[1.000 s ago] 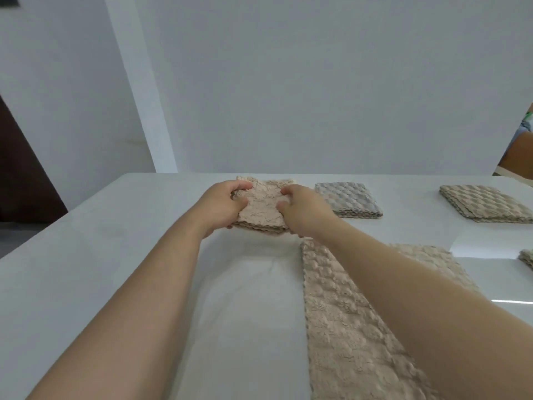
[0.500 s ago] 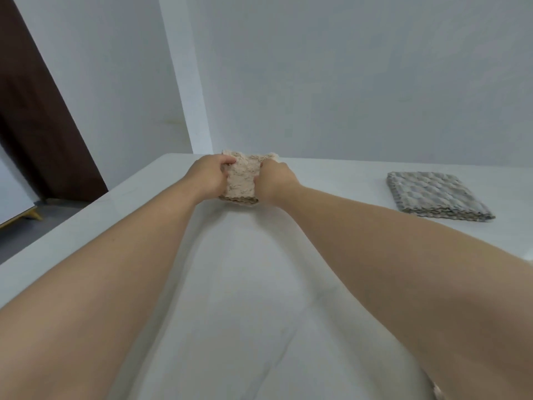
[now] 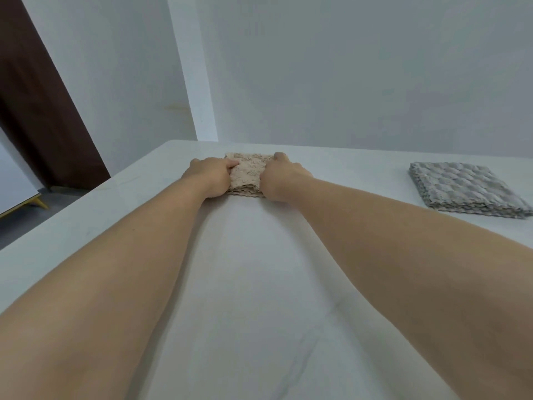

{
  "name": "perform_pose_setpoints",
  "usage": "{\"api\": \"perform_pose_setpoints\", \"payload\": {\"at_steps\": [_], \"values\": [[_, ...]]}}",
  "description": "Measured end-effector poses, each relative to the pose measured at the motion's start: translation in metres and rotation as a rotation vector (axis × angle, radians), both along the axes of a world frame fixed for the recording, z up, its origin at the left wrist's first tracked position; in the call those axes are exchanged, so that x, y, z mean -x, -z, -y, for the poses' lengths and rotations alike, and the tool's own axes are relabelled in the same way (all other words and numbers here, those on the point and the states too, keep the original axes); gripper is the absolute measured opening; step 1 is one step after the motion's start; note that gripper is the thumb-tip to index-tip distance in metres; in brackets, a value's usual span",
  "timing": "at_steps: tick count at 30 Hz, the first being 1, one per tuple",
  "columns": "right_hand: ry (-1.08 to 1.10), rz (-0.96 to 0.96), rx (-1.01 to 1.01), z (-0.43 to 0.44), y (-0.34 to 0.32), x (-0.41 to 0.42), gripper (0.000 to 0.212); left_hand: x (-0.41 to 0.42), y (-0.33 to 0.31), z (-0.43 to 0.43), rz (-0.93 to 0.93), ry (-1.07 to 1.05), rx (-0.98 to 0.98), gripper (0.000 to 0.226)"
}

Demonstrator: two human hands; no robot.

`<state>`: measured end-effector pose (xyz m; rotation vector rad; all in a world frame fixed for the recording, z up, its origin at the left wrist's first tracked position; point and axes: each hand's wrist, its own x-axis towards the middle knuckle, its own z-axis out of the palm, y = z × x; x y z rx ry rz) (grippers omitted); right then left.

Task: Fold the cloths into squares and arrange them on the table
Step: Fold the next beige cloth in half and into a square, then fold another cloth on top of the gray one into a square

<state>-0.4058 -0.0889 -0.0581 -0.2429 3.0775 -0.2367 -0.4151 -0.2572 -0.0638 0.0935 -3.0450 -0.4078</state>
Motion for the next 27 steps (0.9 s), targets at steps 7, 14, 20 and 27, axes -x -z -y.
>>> {"api": "perform_pose_setpoints", "payload": {"at_steps": [7, 14, 20, 27], "values": [[-0.046, -0.037, 0.261, -0.016, -0.029, -0.026, 0.037, -0.045, -0.039, -0.031, -0.126, -0.142, 0.160, 0.066], [-0.035, -0.141, 0.407, -0.093, -0.049, -0.098, 0.038, -0.135, -0.061, -0.102, -0.230, 0.089, 0.188, 0.056], [0.032, -0.216, 0.472, -0.192, -0.062, -0.179, 0.036, -0.215, -0.066, -0.194, -0.254, 0.247, 0.106, 0.052], [0.186, -0.259, 0.582, -0.309, -0.059, -0.263, 0.028, -0.264, -0.059, -0.273, -0.180, 0.308, -0.125, 0.045]]}}
